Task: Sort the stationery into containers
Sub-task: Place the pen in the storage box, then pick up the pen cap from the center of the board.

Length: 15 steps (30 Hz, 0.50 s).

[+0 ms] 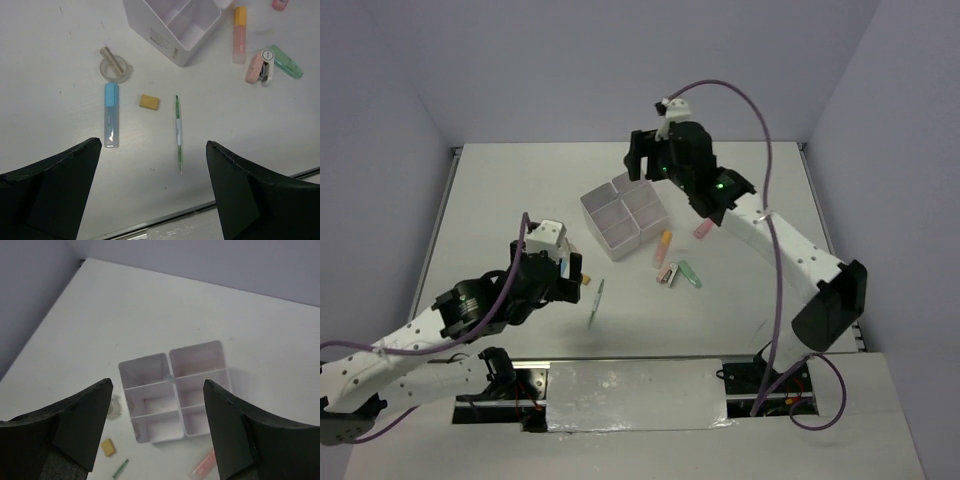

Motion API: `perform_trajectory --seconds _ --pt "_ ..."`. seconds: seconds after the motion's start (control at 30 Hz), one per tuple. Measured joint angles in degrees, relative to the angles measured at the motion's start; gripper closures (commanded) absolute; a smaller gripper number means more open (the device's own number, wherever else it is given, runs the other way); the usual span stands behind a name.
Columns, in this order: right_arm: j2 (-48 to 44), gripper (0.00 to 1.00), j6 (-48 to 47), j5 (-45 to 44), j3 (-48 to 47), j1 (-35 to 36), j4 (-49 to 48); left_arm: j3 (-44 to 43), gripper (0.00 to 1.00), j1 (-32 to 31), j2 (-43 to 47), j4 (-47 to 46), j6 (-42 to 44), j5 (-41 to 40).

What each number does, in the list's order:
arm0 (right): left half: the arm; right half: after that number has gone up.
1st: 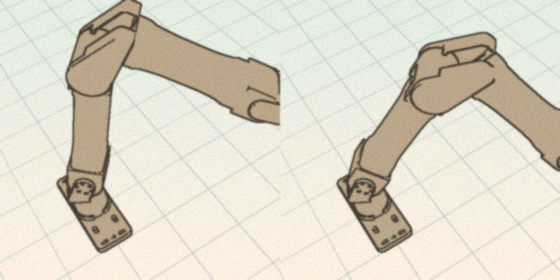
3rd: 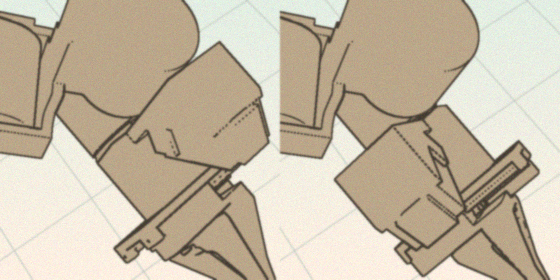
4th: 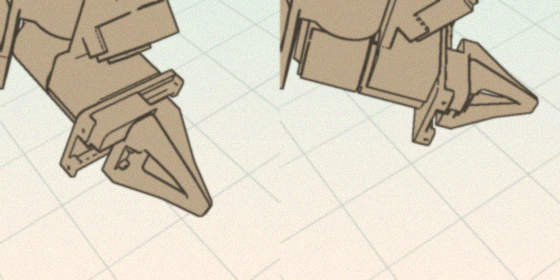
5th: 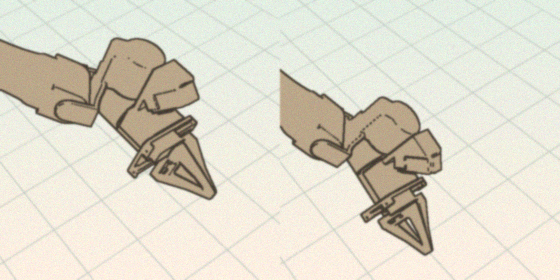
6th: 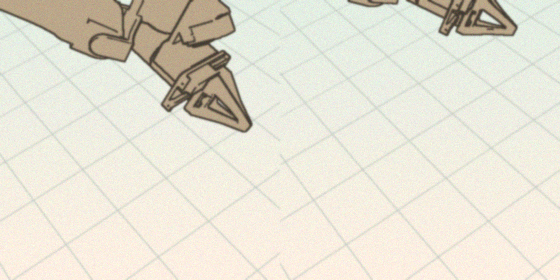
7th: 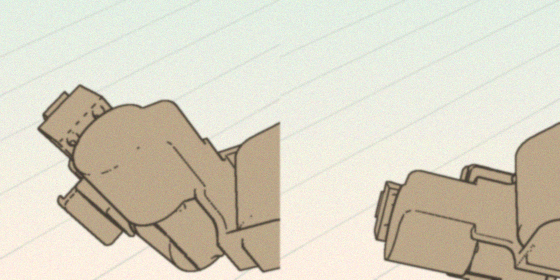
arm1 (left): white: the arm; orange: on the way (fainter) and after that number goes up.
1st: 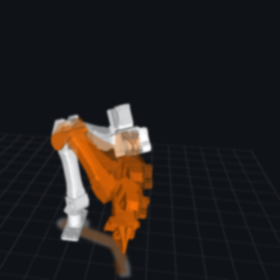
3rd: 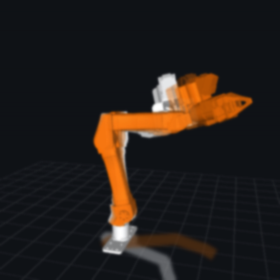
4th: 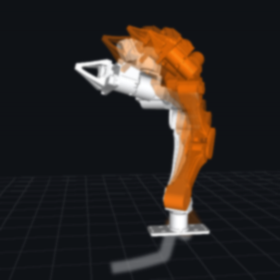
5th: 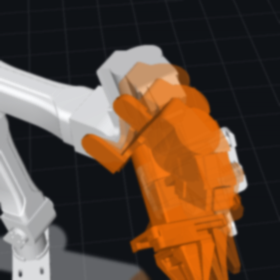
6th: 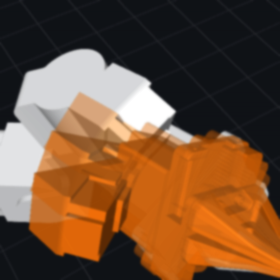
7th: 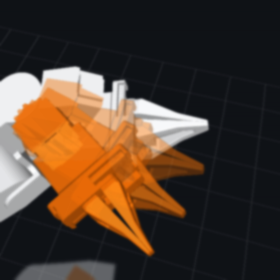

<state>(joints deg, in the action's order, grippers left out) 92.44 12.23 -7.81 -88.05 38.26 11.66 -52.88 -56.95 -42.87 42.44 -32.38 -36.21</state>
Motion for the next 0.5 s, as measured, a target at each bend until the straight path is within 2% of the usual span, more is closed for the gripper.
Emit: perform_trajectory --seconds 0.1,0.23,0.4,0.5 --pt "-6.3 0.20 2.3 -2.2 -0.2 -2.6 7.4 0.0 0.01 0.0 -4.0 0.7 -2.6 0.8" --pt "-11.6 0.28 5.5 -5.3 7.9 -5.4 13.6 0.2 0.02 0.0 -7.3 1.1 -6.0 3.1" --pt "-8.1 0.35 4.8 -4.0 17.7 -6.5 19.0 0.3 0.02 0.0 -8.0 2.4 -8.1 5.1" --pt "-4.6 0.31 -0.5 -1.2 19.2 -6.8 20.4 0.0 0.01 0.0 -7.3 3.9 -7.6 6.8"
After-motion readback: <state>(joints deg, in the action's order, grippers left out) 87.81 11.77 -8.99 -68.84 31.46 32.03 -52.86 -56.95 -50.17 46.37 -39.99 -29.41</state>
